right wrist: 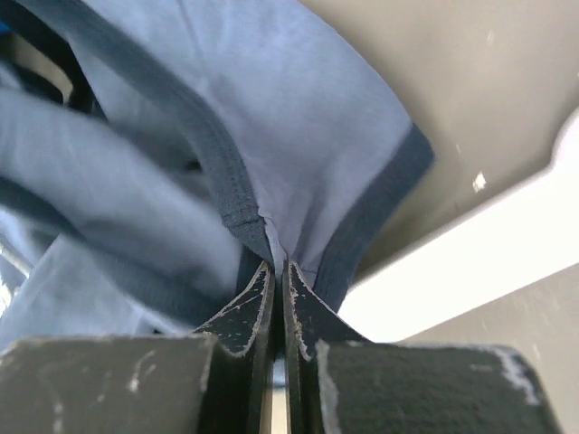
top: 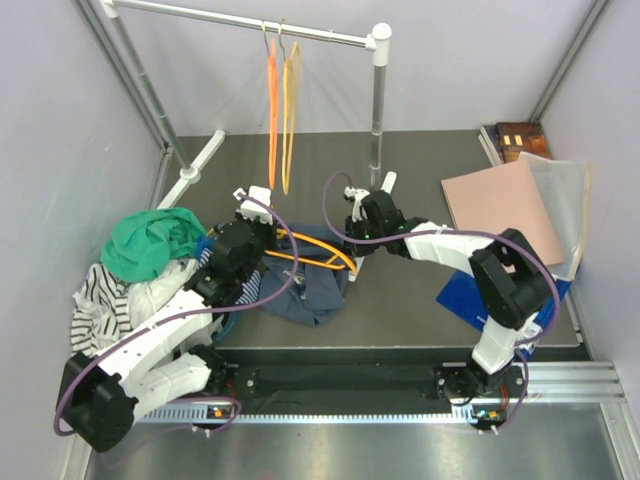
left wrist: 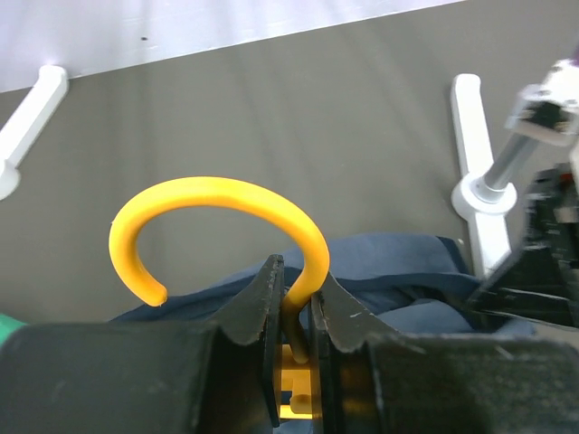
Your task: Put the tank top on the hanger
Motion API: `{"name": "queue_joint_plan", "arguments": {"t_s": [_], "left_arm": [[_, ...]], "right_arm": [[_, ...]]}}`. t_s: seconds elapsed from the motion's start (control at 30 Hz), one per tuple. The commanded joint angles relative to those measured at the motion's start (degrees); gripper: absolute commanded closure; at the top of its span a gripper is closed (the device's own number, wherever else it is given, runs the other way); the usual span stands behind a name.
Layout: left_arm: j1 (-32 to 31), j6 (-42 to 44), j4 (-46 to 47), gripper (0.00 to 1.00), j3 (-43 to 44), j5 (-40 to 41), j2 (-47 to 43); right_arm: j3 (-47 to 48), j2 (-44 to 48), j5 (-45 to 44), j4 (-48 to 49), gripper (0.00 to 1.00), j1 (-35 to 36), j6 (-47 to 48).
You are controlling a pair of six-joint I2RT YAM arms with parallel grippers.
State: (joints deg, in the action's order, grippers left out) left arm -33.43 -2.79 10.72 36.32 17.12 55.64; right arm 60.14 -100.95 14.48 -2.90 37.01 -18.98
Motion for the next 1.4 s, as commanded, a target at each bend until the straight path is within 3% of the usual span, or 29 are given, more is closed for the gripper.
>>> {"name": "queue_joint_plan", "arguments": {"t_s": [0.0,0.43,0.87,1.37], "left_arm": [[-0.06,3.56,1.85,1.00,0.60,7.55,-0.62],[-0.32,3.75,6.68,1.00,-0.01,11.26,1.14],[-0.32,2.88,9.67,1.00,-1.51,11.44,0.96],[-0.41,0.15,9.32,1.00,-3.09,9.86,0.52]], "right_arm": [[2.09,8.56,-1.03,-5.97,1.00,-0.63,2.28],[-0.02,18.68,-0.33,-21.00,1.00,-0.63,4.74],[-1.96,19.73,0.55,-22.24,1.00,-0.45,4.74],[3.05,21.41,1.34,-22.68,1.00,0.77,3.25]]}}
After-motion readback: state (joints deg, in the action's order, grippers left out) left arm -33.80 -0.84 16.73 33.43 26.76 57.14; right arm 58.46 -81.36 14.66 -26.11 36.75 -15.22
